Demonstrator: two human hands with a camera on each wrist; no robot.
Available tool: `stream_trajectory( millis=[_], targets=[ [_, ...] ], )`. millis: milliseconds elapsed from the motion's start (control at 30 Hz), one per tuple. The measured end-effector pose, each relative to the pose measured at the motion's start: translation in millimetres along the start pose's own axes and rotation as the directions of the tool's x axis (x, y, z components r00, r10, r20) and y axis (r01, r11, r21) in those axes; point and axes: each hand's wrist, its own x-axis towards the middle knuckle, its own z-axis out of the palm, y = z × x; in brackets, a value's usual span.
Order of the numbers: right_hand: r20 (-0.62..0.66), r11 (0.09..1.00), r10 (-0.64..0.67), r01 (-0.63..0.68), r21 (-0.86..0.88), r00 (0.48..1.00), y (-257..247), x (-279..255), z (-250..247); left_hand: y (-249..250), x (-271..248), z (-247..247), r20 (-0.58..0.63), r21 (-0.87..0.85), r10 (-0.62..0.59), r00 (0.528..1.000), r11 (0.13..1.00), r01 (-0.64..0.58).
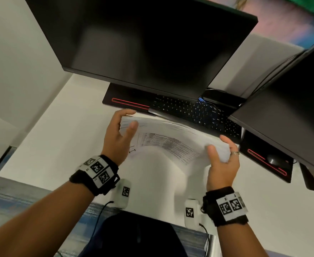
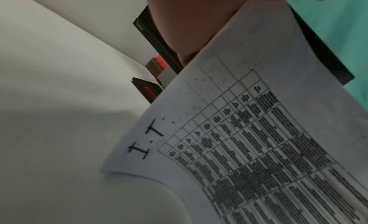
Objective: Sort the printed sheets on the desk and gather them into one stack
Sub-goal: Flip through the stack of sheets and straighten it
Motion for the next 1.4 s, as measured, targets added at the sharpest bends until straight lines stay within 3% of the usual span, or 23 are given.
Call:
stream_trajectory(
  millis=[167, 467, 600, 700, 800, 867, 933, 1033, 1133, 1300, 1400],
  targets=[
    [-0.104, 0.999, 0.024, -0.022, 0.023, 0.994, -2.2, 5.7, 7.9, 4.4, 11.8, 9.1, -0.123, -0.037, -0.026, 0.992, 0.999, 0.022],
    [-0.157, 0.996, 0.054, -0.042, 0.079, 0.986, -9.3, 12.5, 11.9, 6.9, 28.7, 8.6, -0.160, -0.094, -0.113, 0.981, 0.991, 0.099],
    [-0.119, 0.994, 0.046, -0.034, 0.101, 0.992, -8.6, 10.2, 13.3, 8.7, 30.5, 10.4, -0.116, -0.237, -0.176, 0.977, 0.961, 0.145],
    [-0.107, 0.995, 0.006, 0.005, 0.095, 0.994, -5.6, 9.5, 10.7, 7.7, 29.4, 10.2, -0.092, -0.191, -0.160, 0.983, 0.971, 0.141],
    [0.027, 0.998, -0.005, 0.003, 0.065, 1.000, 6.4, 8.7, -3.6, -8.9, 23.9, -1.8, 0.103, -0.185, -0.103, 0.989, 0.975, 0.121],
    [0.131, 0.998, 0.060, -0.063, 0.012, 0.990, 18.9, 7.8, -12.0, -25.1, 19.3, -9.8, 0.239, -0.223, -0.130, 0.962, 0.957, 0.185],
    [0.194, 0.990, 0.141, -0.136, -0.040, 0.971, 30.3, 9.6, -13.6, -33.4, 19.4, -11.0, 0.288, -0.138, -0.174, 0.942, 0.965, 0.221],
    [0.183, 0.979, 0.204, -0.200, -0.041, 0.962, 36.5, 10.6, -10.5, -35.5, 21.3, -7.7, 0.273, -0.013, -0.220, 0.936, 0.972, 0.233],
    [0.171, 0.984, 0.171, -0.160, -0.078, 0.970, 26.6, 8.4, -4.7, -27.4, 26.3, -2.6, 0.213, 0.187, -0.215, 0.953, 0.966, 0.176],
    [0.083, 1.000, 0.016, -0.017, 0.006, 0.996, 11.1, 7.1, -8.8, -8.8, 21.6, -6.9, 0.129, 0.020, -0.094, 0.987, 0.996, 0.092],
    [0.093, 0.988, 0.109, -0.098, -0.117, 0.990, 34.5, -3.8, -10.8, -26.8, 8.5, -5.2, 0.189, 0.086, -0.132, 0.973, 0.989, 0.118]
  ],
)
